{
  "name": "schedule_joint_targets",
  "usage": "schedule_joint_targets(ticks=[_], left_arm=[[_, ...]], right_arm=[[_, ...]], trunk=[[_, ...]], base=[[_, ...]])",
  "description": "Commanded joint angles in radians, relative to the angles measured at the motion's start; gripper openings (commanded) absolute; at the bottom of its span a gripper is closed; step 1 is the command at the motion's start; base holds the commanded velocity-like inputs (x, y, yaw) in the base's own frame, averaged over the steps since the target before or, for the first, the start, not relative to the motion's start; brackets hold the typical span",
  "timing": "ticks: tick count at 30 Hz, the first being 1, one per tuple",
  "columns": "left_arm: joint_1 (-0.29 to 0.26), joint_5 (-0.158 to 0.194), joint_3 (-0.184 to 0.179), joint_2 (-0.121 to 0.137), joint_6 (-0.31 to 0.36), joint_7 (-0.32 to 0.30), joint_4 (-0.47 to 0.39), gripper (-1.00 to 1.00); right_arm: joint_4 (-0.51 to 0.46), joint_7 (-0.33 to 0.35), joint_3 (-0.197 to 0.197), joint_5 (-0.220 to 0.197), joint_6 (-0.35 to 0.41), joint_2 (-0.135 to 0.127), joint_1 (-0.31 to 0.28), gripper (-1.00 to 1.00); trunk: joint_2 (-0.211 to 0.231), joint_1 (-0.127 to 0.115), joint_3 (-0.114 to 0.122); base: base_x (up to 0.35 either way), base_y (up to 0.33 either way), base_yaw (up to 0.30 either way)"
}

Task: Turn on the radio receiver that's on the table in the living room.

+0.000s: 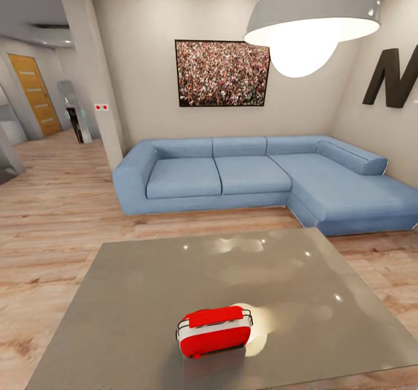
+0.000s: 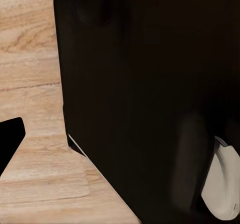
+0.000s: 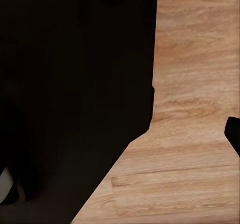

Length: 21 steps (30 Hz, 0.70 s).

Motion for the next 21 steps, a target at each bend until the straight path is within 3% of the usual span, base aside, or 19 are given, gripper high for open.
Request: schedule_joint_targets(ticks=[1, 21], left_arm=[[0.0, 0.0, 0.0, 0.0, 0.0, 0.0, 0.0, 1.0], [0.0, 0.001, 0.0, 0.0, 0.0, 0.001, 0.0, 1.0]], right_arm=[[0.0, 0.0, 0.0, 0.0, 0.0, 0.0, 0.0, 1.0], [0.0, 0.0, 0.001, 0.0, 0.0, 0.001, 0.0, 1.0]], trunk=[[0.0, 0.0, -0.002], [0.0, 0.0, -0.034]], base=[[0.0, 0.0, 0.0], [0.0, 0.0, 0.0]])
